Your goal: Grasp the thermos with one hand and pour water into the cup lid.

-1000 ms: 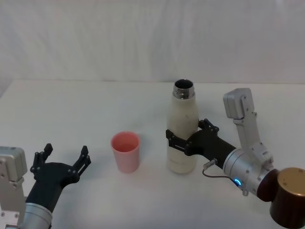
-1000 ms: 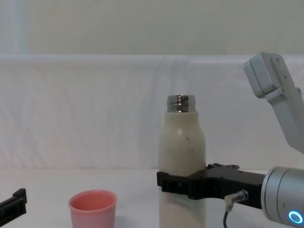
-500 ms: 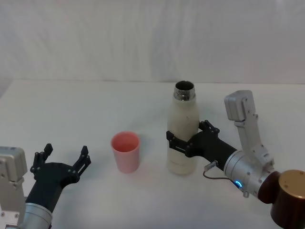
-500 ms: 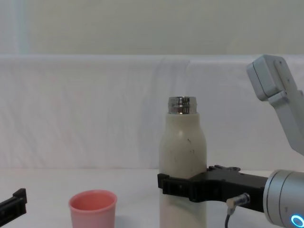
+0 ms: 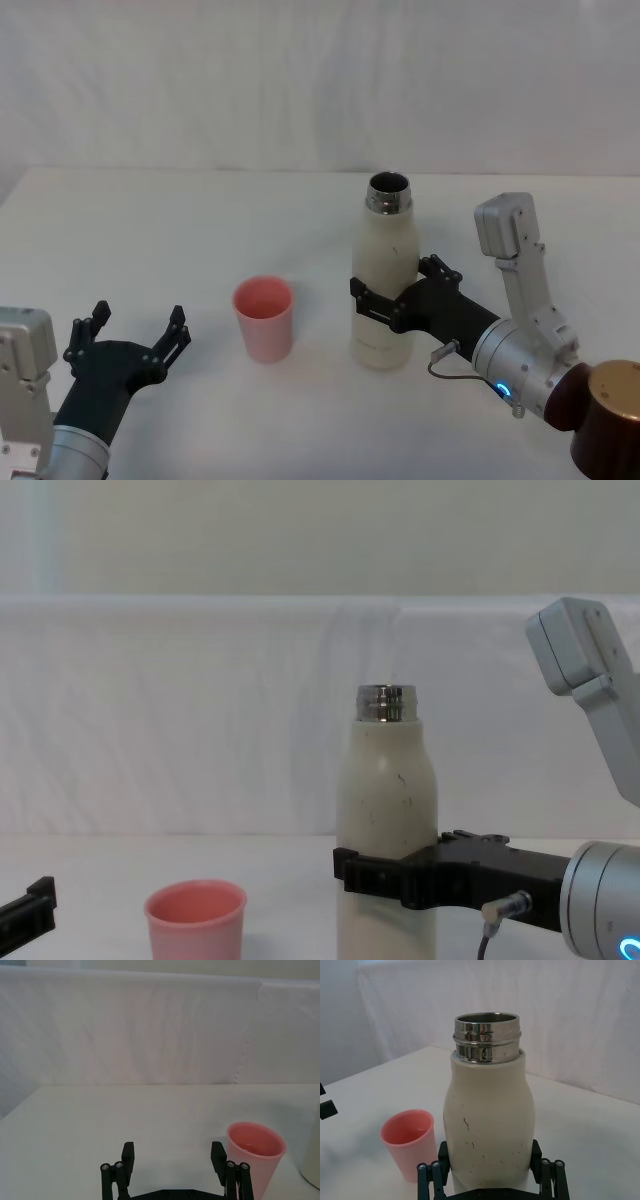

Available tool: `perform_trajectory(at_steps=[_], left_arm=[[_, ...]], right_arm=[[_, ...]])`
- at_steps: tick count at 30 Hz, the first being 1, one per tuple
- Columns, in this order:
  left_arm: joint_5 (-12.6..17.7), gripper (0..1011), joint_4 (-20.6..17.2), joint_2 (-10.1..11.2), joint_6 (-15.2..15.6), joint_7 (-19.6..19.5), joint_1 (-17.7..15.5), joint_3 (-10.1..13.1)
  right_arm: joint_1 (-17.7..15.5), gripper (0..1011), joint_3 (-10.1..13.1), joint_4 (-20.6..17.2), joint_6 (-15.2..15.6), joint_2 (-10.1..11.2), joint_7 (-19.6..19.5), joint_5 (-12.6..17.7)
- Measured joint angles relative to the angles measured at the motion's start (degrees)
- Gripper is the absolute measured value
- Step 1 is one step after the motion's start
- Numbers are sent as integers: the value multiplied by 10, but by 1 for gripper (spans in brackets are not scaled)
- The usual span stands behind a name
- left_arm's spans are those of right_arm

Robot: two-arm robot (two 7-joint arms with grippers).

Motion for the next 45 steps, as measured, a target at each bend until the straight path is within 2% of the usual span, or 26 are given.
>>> perform_trajectory(at_steps=[7,11,39,45], left_arm=[[0,1001,0,0,0,0,0,0],[0,1001,0,0,0,0,0,0],[0,1001,0,0,0,0,0,0],[0,1001,0,0,0,0,0,0]], right_arm=[[0,951,1,0,0,-1,0,-1],[0,1001,1,0,0,-1,0,-1],[0,1001,2,0,1,-2,1,-3],[-7,1001,0,-5,-3,6,1,9]])
